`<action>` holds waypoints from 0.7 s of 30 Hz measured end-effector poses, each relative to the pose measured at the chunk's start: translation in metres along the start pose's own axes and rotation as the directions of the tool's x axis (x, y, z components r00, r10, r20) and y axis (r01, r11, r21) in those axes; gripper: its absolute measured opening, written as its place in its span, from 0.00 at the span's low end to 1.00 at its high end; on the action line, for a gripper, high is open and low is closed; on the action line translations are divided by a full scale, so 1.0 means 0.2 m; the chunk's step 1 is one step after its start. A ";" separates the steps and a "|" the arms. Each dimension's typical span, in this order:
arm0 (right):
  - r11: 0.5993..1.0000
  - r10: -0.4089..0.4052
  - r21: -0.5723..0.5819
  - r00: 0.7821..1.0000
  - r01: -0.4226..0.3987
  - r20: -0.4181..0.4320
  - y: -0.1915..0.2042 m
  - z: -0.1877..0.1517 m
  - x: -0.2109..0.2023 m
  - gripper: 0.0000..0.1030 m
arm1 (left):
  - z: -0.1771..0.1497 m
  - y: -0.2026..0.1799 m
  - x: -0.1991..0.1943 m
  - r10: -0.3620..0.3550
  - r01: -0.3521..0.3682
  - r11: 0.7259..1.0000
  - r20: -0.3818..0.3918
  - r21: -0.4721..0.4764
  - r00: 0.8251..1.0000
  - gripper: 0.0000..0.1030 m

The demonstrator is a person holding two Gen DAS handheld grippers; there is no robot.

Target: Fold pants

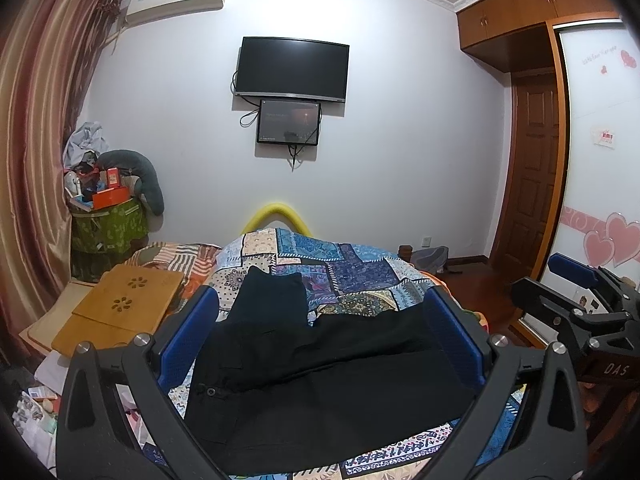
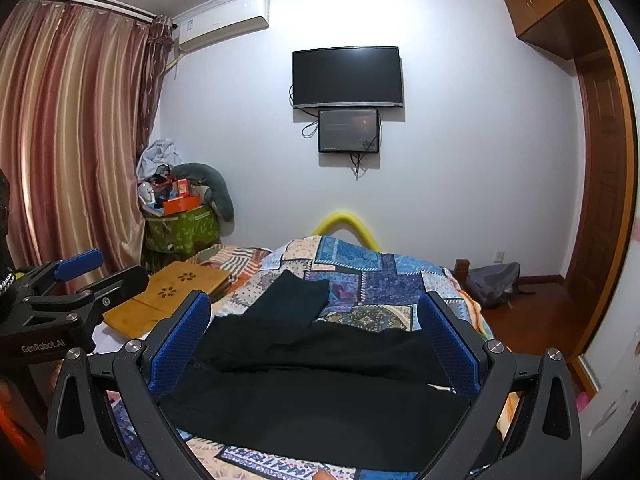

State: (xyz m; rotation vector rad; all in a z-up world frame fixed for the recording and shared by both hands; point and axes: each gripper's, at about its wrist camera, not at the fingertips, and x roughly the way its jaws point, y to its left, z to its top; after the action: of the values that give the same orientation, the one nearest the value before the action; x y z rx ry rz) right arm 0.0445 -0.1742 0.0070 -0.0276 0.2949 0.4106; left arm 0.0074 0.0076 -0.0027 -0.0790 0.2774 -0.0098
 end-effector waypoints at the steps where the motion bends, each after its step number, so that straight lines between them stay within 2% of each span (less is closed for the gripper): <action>1: 1.000 0.001 0.001 1.000 -0.001 0.000 0.00 0.00 0.00 1.00 | 0.00 0.00 0.00 0.001 -0.001 1.000 0.000 0.002 1.000 1.00; 21: 1.000 0.004 0.002 1.000 -0.004 0.002 0.00 -0.02 0.01 1.00 | 0.00 0.00 0.01 0.009 -0.009 1.000 -0.002 0.000 1.000 1.00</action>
State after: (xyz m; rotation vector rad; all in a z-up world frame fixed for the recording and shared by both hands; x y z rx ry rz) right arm 0.0451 -0.1744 0.0031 -0.0241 0.2933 0.4146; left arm 0.0101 0.0071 -0.0035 -0.0774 0.2801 -0.0014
